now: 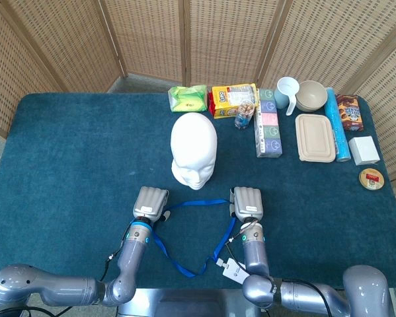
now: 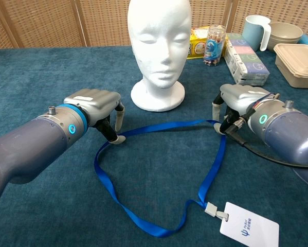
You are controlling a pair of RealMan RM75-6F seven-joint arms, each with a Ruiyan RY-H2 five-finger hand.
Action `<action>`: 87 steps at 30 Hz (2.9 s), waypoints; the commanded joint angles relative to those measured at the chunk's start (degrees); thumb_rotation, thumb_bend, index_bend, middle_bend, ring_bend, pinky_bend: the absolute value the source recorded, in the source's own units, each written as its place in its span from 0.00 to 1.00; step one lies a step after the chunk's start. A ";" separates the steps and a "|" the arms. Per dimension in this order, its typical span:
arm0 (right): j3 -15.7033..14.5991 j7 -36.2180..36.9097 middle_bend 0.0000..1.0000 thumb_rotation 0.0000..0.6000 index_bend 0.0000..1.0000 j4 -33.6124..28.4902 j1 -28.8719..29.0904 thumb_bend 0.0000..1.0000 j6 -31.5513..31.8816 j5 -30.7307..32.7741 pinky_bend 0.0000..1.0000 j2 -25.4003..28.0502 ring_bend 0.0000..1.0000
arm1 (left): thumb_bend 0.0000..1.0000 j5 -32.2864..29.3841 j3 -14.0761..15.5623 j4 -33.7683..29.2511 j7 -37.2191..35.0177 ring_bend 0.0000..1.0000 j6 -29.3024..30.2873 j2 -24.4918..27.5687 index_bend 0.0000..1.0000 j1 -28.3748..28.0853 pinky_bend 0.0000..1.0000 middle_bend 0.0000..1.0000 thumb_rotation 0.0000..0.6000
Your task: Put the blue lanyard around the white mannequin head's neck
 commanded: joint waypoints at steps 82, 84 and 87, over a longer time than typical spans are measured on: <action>0.04 6.01 1.00 1.00 0.66 -4.12 -2.43 0.53 0.35 -2.03 1.00 3.89 1.00 | 0.44 0.88 1.39 3.17 -1.41 1.00 0.79 1.17 0.65 -0.52 1.00 1.00 0.85; -0.04 6.31 1.00 1.00 0.66 -4.41 -2.60 0.53 0.44 -2.33 1.00 4.13 1.00 | 0.44 1.61 1.65 2.95 -1.77 1.00 1.14 1.27 0.65 -0.30 1.00 1.00 0.85; -0.25 7.15 1.00 1.00 0.66 -5.55 -3.06 0.53 1.05 -3.56 1.00 4.71 1.00 | 0.44 3.17 2.11 1.84 -2.76 1.00 2.06 1.77 0.65 0.34 1.00 1.00 0.85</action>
